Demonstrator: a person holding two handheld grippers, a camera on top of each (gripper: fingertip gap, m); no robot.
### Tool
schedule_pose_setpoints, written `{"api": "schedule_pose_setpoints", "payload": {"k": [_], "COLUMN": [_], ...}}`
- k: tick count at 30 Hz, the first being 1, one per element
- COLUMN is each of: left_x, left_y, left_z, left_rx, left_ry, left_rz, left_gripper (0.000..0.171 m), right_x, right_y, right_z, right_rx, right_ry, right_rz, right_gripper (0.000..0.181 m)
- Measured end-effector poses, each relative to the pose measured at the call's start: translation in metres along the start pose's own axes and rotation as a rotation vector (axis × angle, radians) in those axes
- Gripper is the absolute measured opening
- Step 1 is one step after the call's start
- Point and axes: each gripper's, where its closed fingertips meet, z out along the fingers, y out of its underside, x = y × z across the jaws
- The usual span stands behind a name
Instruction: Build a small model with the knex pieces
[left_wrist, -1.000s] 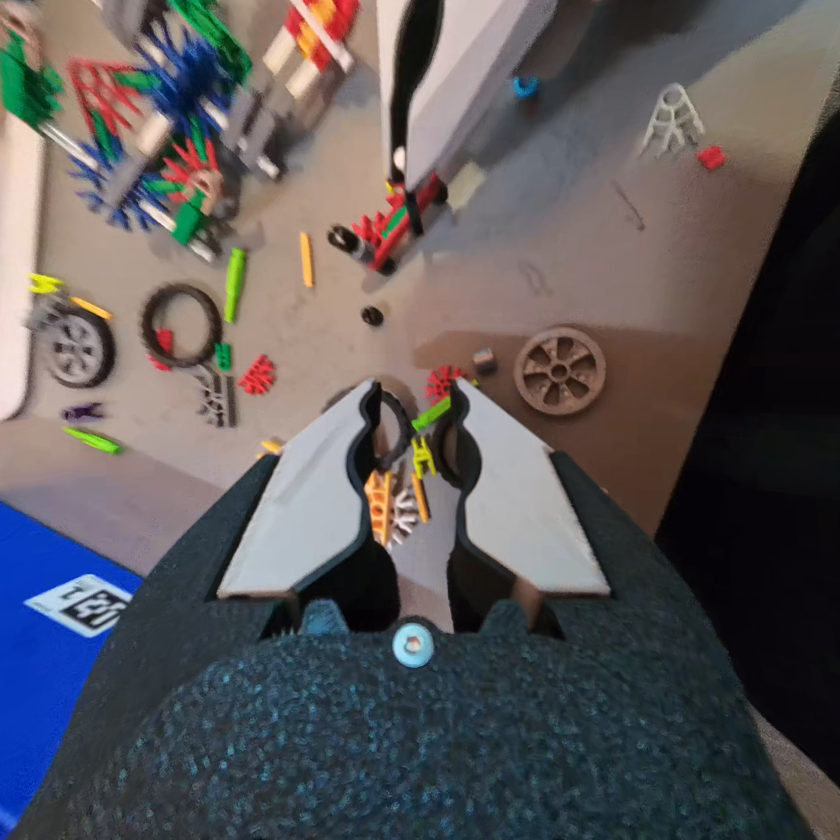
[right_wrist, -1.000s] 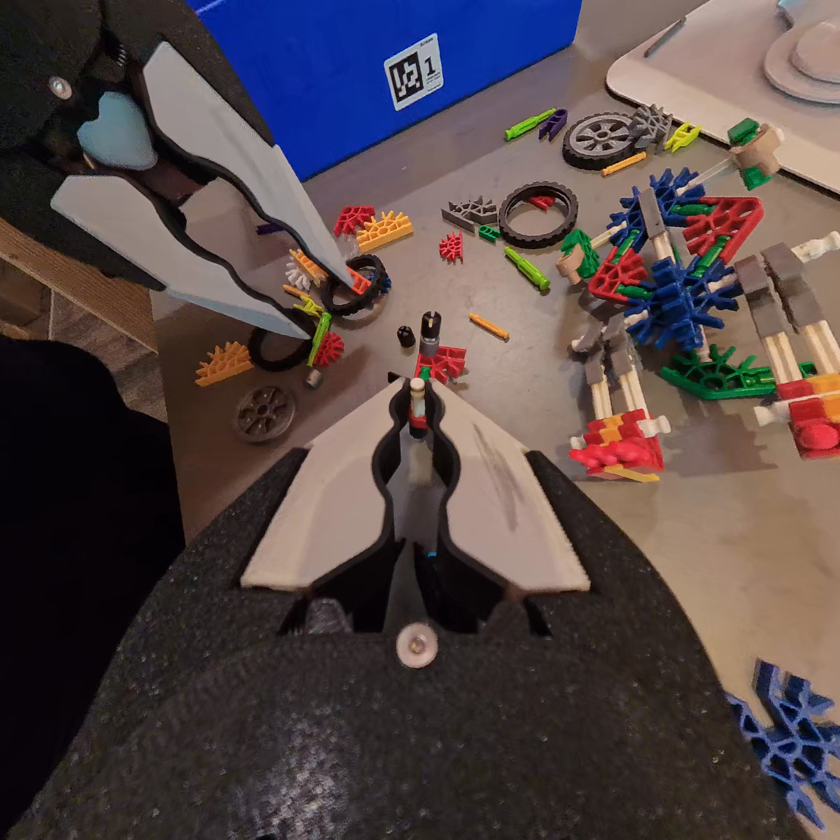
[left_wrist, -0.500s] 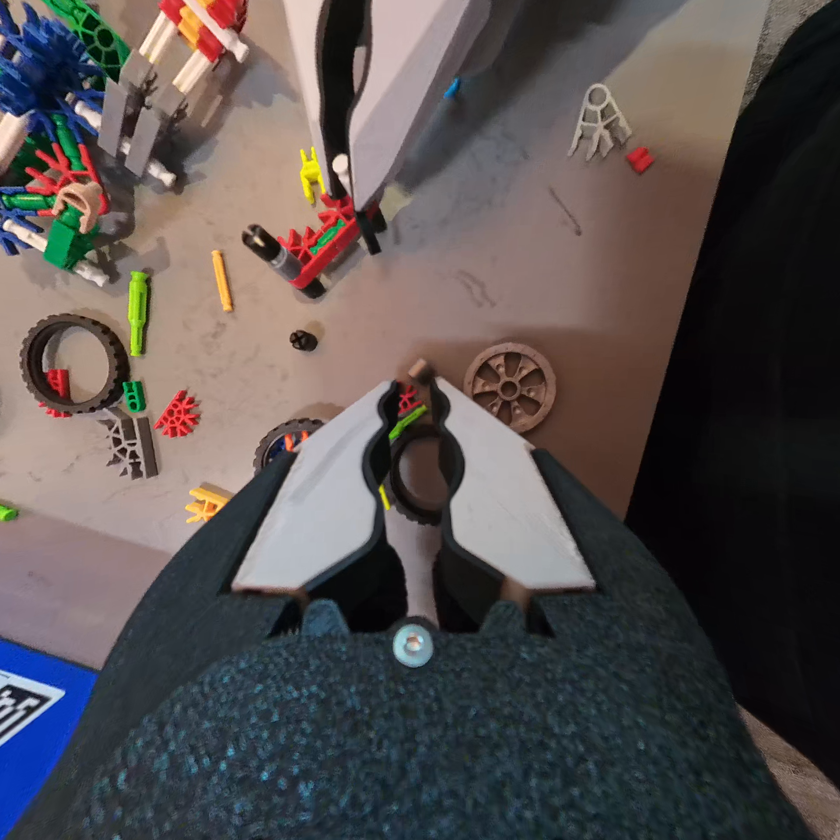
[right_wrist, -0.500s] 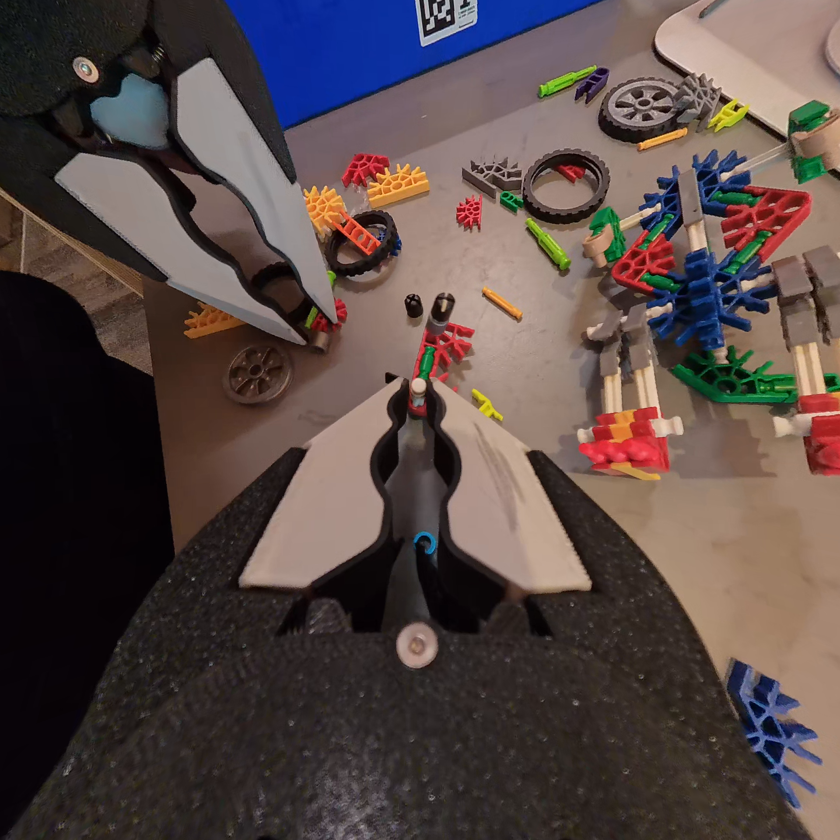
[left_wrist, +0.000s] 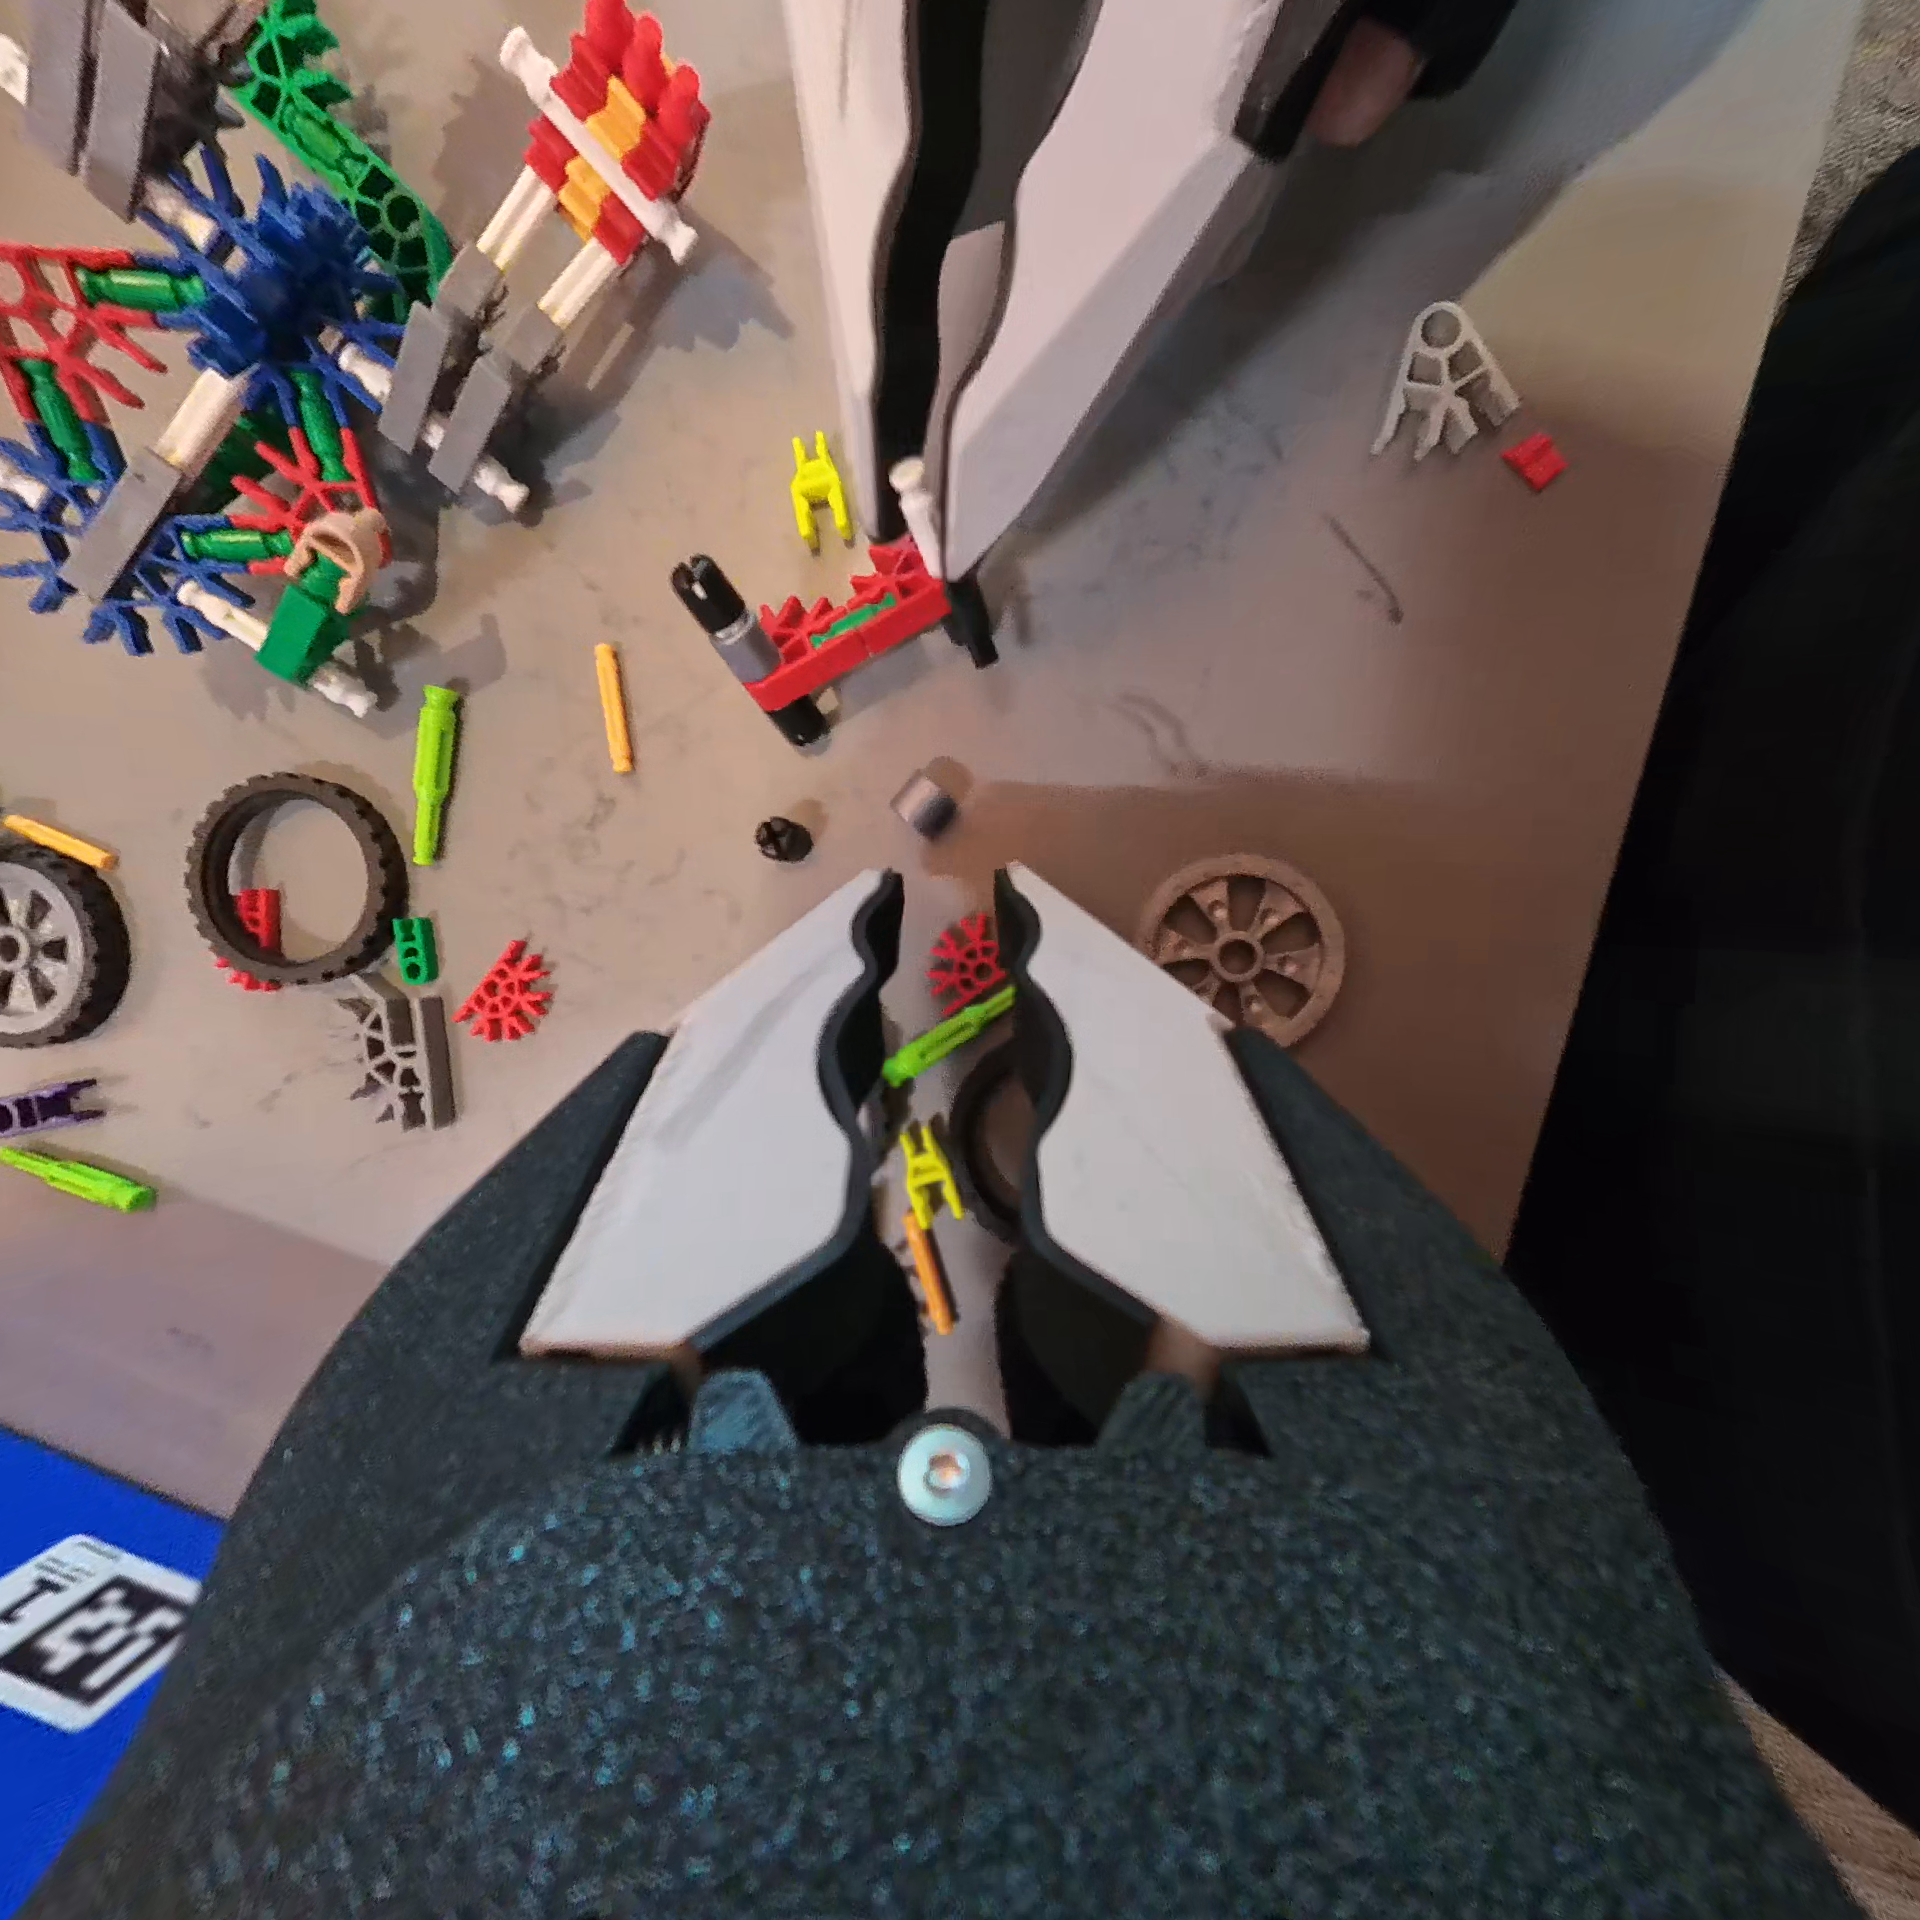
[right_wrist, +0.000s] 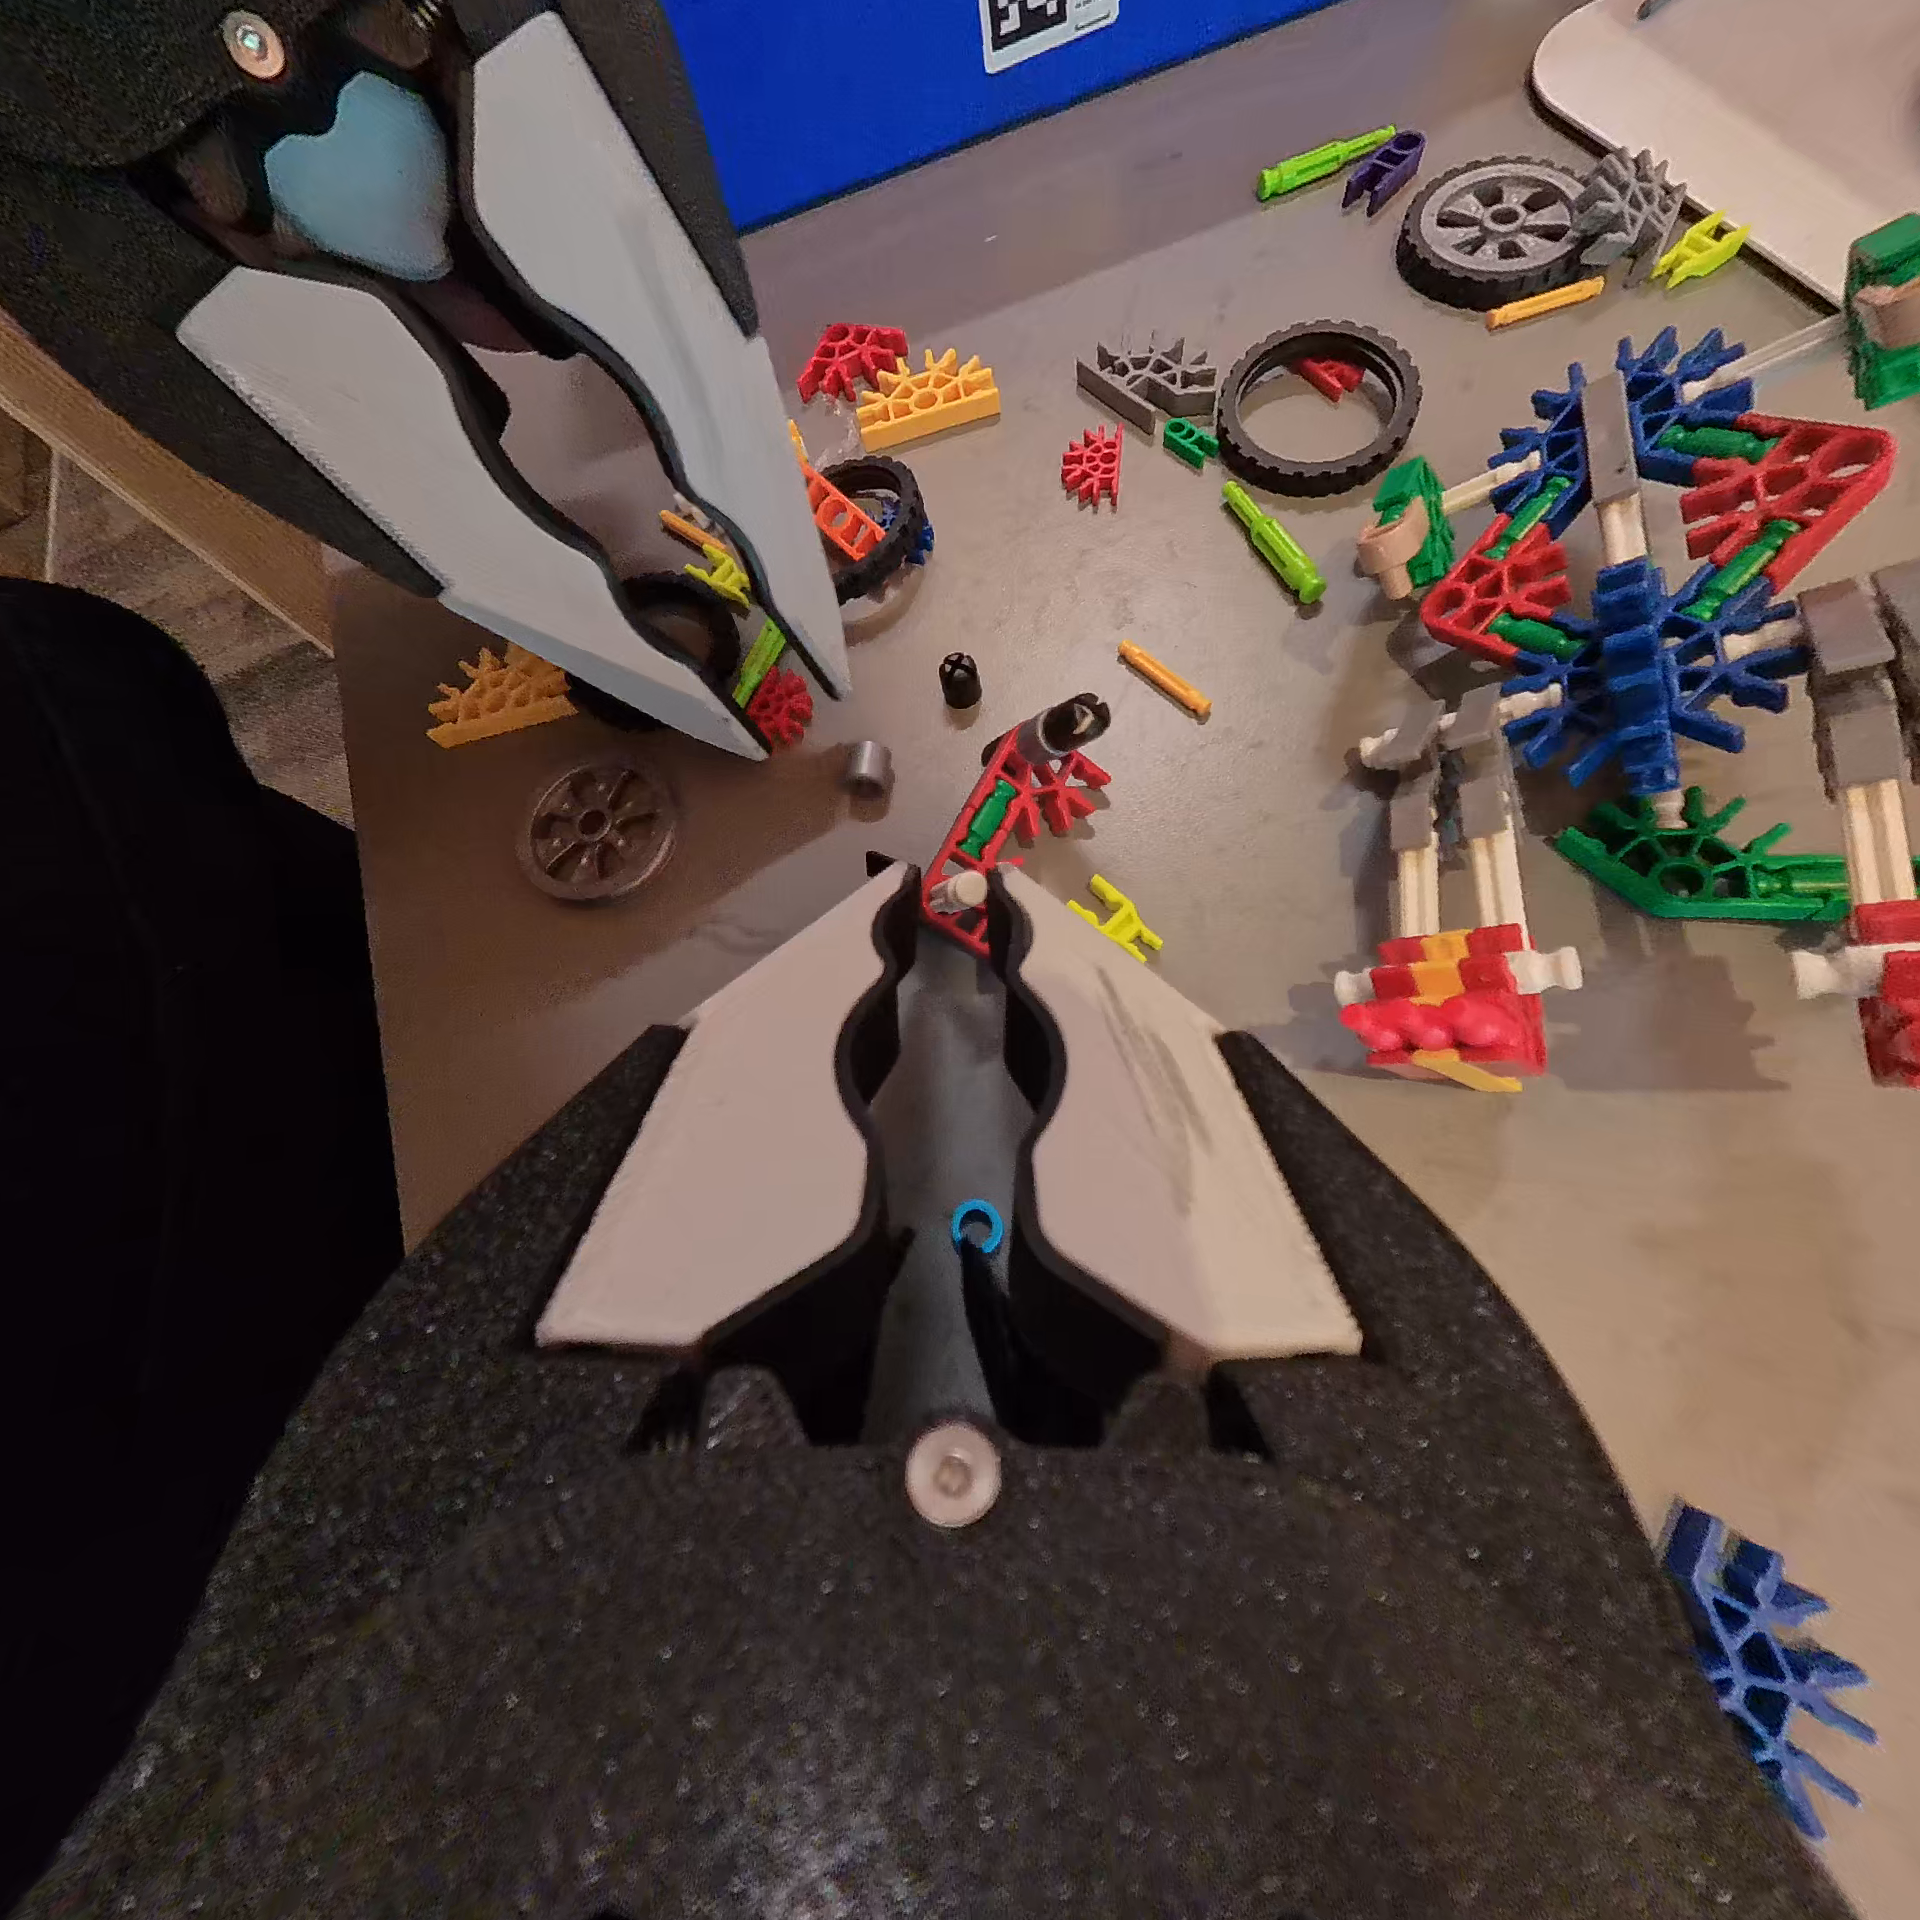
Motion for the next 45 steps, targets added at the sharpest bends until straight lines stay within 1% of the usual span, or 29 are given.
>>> {"api": "schedule_pose_setpoints", "payload": {"k": [6,12,24,27,29,32,34,37,40,45], "left_x": [-0.008,-0.013,-0.022,-0.02,-0.02,-0.02,-0.02,-0.019,-0.014,-0.013], "left_y": [-0.01,-0.015,-0.026,-0.027,-0.027,-0.027,-0.026,-0.025,-0.032,-0.046], "left_z": [0.008,0.017,0.026,0.028,0.028,0.028,0.027,0.024,0.018,0.008], "left_rx": [0.0,-0.012,0.012,0.013,0.017,0.018,0.019,0.032,0.09,0.173], "left_ry": [-0.026,-0.036,-0.056,-0.04,-0.042,-0.036,-0.026,-0.012,0.046,0.111], "left_rz": [0.066,0.103,0.082,0.083,0.083,0.068,0.04,-0.006,-0.102,-0.217], "left_gripper": [0.016,0.017,0.017,0.01,0.01,0.009,0.009,0.009,0.008,0.008], "right_x": [-0.006,-0.009,0.001,0.0,-0.001,-0.001,0.0,0.0,0.0,0.0], "right_y": [-0.001,-0.002,0.001,0.002,0.002,0.002,0.002,0.003,0.004,0.004], "right_z": [0.002,0.005,-0.002,-0.003,-0.003,-0.002,-0.002,-0.002,-0.003,-0.004], "right_rx": [-0.006,-0.036,-0.032,-0.025,-0.027,-0.03,-0.032,-0.028,-0.026,-0.017], "right_ry": [-0.009,0.014,0.039,0.035,0.035,0.036,0.037,0.034,0.033,0.03], "right_rz": [-0.047,-0.115,-0.034,-0.018,-0.028,-0.031,-0.025,-0.021,-0.021,-0.003], "right_gripper": [0.006,0.006,0.006,0.006,0.006,0.006,0.013,0.014,0.018,0.02]}}
